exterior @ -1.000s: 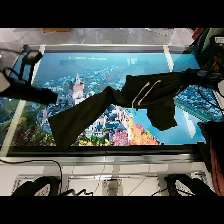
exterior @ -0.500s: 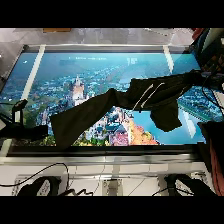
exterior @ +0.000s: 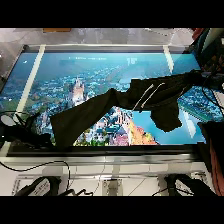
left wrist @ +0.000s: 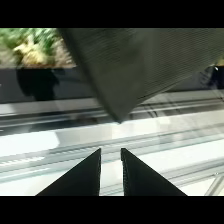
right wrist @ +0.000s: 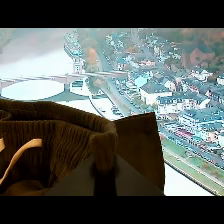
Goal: Fold the clothes and pants, and hang the long-sleeved shirts on hangers.
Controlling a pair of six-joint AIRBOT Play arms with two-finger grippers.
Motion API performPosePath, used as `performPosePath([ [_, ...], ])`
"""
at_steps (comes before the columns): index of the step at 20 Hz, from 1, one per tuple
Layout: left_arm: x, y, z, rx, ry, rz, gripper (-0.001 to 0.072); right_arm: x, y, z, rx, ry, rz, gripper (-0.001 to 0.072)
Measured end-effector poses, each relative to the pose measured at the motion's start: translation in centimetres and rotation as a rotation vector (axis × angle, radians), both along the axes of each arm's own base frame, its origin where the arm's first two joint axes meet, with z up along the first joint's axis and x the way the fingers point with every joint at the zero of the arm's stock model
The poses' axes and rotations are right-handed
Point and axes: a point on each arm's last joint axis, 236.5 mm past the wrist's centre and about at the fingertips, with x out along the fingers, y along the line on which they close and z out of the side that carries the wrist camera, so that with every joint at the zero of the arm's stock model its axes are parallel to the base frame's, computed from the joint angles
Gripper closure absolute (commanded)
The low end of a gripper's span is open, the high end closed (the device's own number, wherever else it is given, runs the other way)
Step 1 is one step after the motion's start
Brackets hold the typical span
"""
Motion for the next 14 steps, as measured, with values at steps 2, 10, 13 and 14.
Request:
performPosePath([
  [2, -0.3, 0.5, -0.4, -0.066, 0.005, 0.088, 0.0154, 0.0, 0.0, 0.1, 0.0, -0.003, 0.0, 0.0678],
  [10, -0.2, -2.4, -2.4, -0.318, -0.077, 0.315, 0.0238, 0.8, -0.1, 1.0, -0.006, -0.054, 0.0, 0.0678],
  [13, 0.0, -2.8, -3.3, -0.326, -0.113, 0.335, 0.0235, 0.9, -0.1, 1.2, -0.007, -0.063, 0.0, 0.0677],
  [14, 0.1, -2.8, -3.6, -0.323, -0.124, 0.34, 0.0234, 0.9, -0.1, 1.3, -0.007, -0.065, 0.0, 0.0678],
])
